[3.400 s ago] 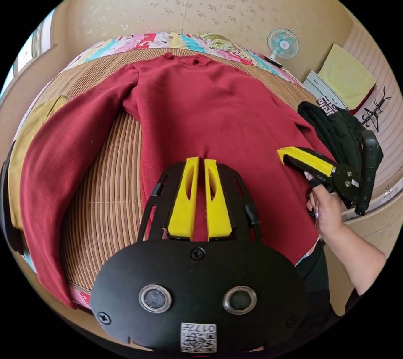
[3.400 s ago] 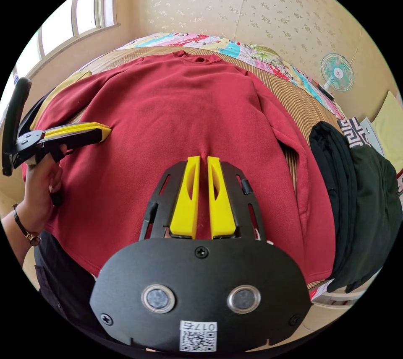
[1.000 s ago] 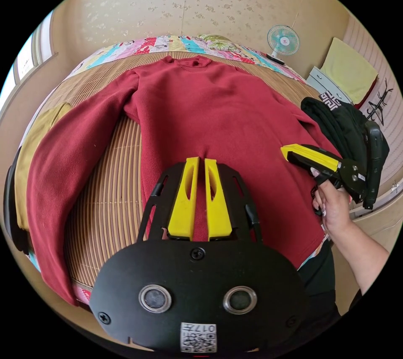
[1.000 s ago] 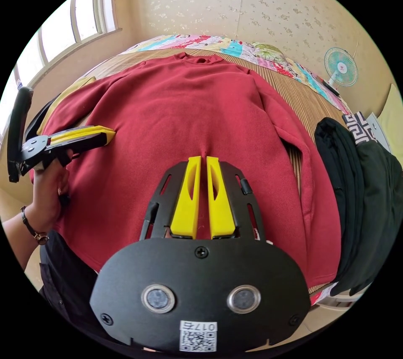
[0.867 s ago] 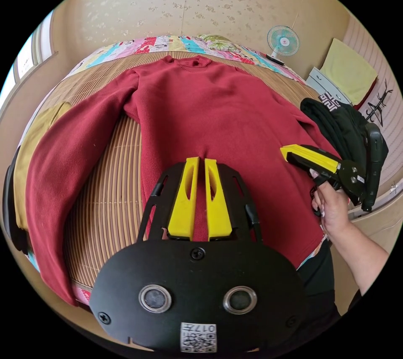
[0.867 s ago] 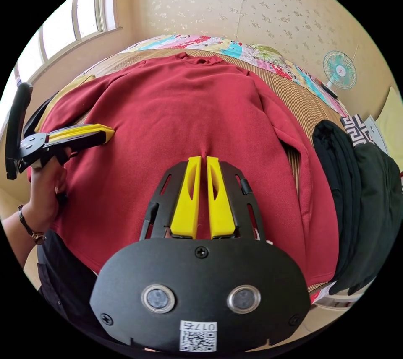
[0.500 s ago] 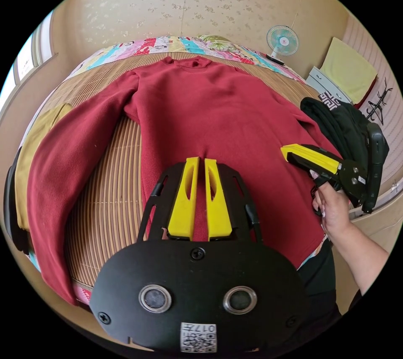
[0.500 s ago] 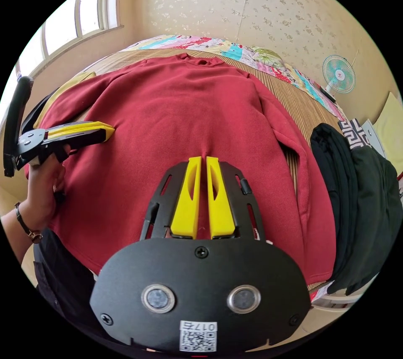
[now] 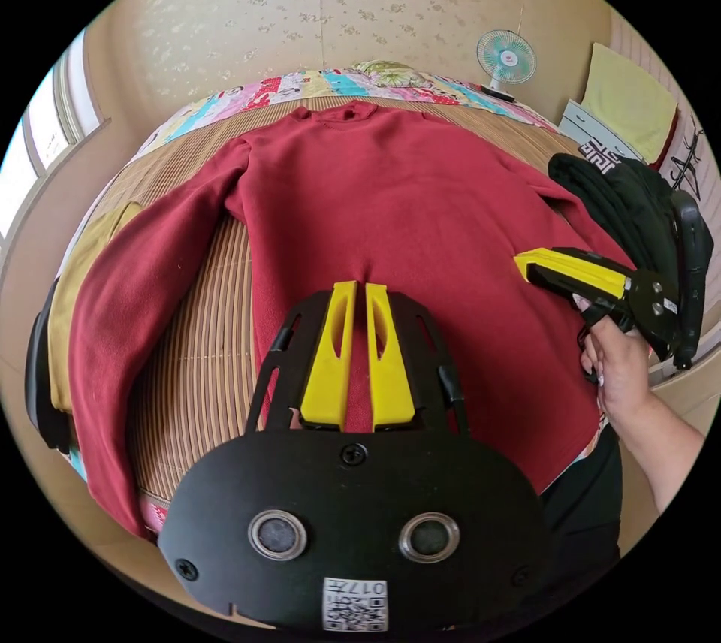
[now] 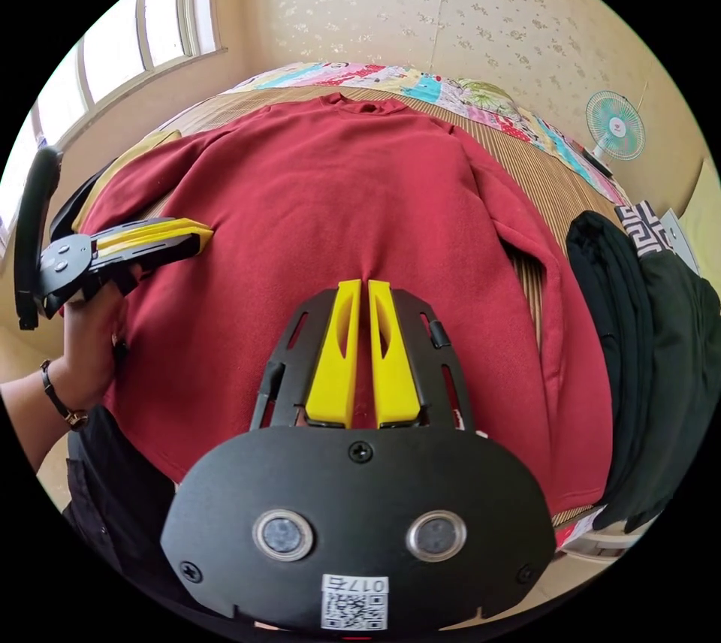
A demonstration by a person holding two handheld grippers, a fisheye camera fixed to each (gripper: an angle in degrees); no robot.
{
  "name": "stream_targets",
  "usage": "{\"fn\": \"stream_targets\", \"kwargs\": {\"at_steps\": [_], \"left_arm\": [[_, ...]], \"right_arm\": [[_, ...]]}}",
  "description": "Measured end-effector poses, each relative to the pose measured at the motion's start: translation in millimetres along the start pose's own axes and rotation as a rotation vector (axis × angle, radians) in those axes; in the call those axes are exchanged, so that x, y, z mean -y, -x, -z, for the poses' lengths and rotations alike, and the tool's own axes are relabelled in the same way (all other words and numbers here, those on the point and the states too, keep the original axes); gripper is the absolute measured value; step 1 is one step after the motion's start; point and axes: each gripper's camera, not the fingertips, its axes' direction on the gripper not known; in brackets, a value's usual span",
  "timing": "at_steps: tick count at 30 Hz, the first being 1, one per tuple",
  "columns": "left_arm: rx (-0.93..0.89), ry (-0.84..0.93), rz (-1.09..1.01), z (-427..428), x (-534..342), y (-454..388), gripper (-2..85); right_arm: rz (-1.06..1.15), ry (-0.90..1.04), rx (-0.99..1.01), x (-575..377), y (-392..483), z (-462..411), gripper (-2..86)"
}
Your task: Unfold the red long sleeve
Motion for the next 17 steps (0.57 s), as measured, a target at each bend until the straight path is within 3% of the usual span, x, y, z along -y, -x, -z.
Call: {"fn": "stream_targets", "kwargs": {"at_steps": [10,17], "left_arm": [[0.072,0.014,-0.031,5,4,-15,1.0],[-0.022,0.008,0.063,44,-54,1,0.3]], "right_arm": [[-0.034,0.042,0.049,9,-46,39,2.2],[-0.114,0.029,0.134,-46,-79,105,2.0]]}}
